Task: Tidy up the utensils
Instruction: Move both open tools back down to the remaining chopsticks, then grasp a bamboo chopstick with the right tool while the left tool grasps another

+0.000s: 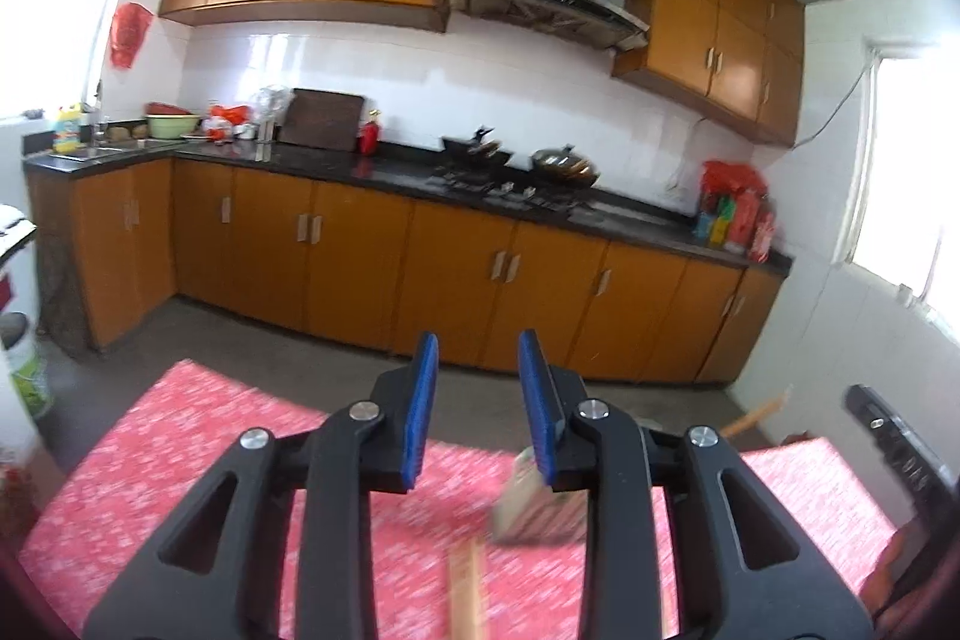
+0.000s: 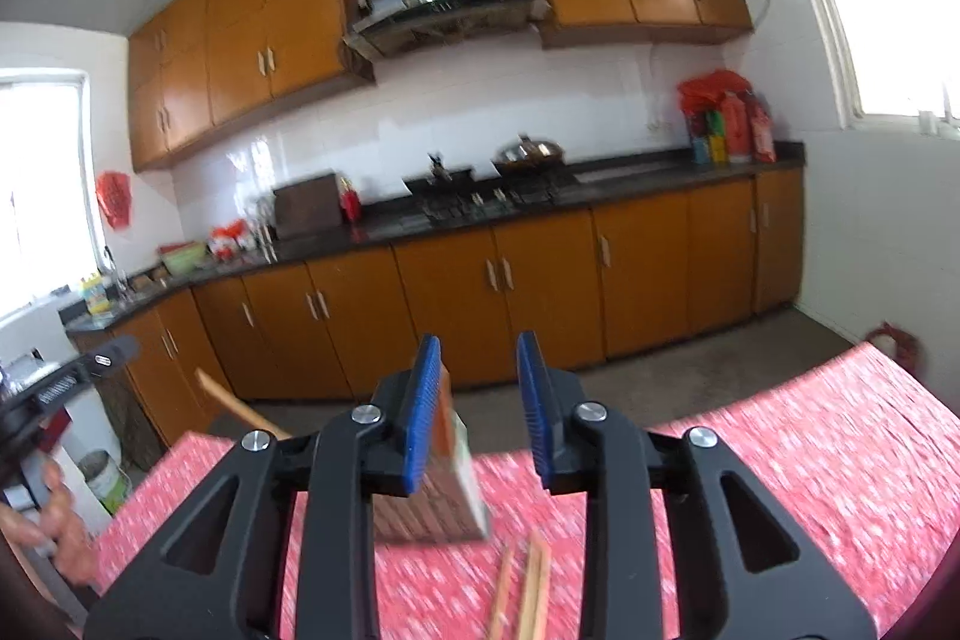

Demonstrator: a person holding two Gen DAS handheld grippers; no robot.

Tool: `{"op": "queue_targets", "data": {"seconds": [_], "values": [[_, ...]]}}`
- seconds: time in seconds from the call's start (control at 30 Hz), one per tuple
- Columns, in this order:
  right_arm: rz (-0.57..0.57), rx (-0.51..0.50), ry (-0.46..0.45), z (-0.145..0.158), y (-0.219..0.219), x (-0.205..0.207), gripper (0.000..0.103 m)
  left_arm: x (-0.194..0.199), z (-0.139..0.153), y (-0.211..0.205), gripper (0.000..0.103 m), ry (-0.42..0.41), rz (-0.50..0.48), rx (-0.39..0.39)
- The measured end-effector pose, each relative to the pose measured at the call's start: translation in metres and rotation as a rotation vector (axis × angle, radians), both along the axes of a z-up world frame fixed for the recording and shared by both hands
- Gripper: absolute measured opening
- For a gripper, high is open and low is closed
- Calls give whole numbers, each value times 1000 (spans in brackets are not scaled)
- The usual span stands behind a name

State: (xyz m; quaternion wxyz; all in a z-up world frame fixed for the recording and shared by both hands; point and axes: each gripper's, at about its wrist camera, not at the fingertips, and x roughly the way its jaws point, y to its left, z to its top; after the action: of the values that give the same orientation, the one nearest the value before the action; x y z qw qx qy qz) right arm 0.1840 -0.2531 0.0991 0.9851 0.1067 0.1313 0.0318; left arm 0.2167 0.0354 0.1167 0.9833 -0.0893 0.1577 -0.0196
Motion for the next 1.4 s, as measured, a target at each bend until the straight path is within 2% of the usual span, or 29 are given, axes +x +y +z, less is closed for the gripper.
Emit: {"op": "queue_targets", "data": {"seconds": [0.07, 0.17, 0.23, 0.33, 0.4, 0.6, 0.8, 0.9, 0.97, 1.03, 1.17, 1.4], "values": [[-6, -9, 80, -24, -6, -4, 29, -11, -21, 11, 30, 50, 25, 25], [17, -11, 259, -76, -9, -2, 28, -23, -71, 25, 30, 185, 23, 55], [46, -4, 381, -117, -6, -3, 28, -29, -96, 29, 30, 247, 8, 51], [86, 26, 503, -163, 2, -9, 23, -38, -130, 30, 30, 331, -23, 38], [91, 24, 536, -178, 7, -11, 23, -43, -148, 27, 30, 371, -40, 30], [90, 5, 591, -201, 15, -6, 23, -52, -177, 13, 30, 426, -85, 43], [90, -27, 618, -215, 22, 1, 19, -53, -183, 0, 30, 445, -117, 54], [70, -70, 609, -217, 24, 4, 8, -51, -185, -4, 30, 455, -136, 51], [44, -78, 607, -216, 19, 7, 8, -49, -189, -6, 29, 468, -157, 39], [-5, -58, 606, -217, 8, 9, 8, -49, -193, -9, 25, 481, -175, 31], [-20, -30, 605, -218, -3, 12, 8, -48, -203, -18, 18, 512, -216, 43], [-16, -58, 593, -218, -1, 6, 8, -43, -216, -36, 15, 557, -246, 93]]}}
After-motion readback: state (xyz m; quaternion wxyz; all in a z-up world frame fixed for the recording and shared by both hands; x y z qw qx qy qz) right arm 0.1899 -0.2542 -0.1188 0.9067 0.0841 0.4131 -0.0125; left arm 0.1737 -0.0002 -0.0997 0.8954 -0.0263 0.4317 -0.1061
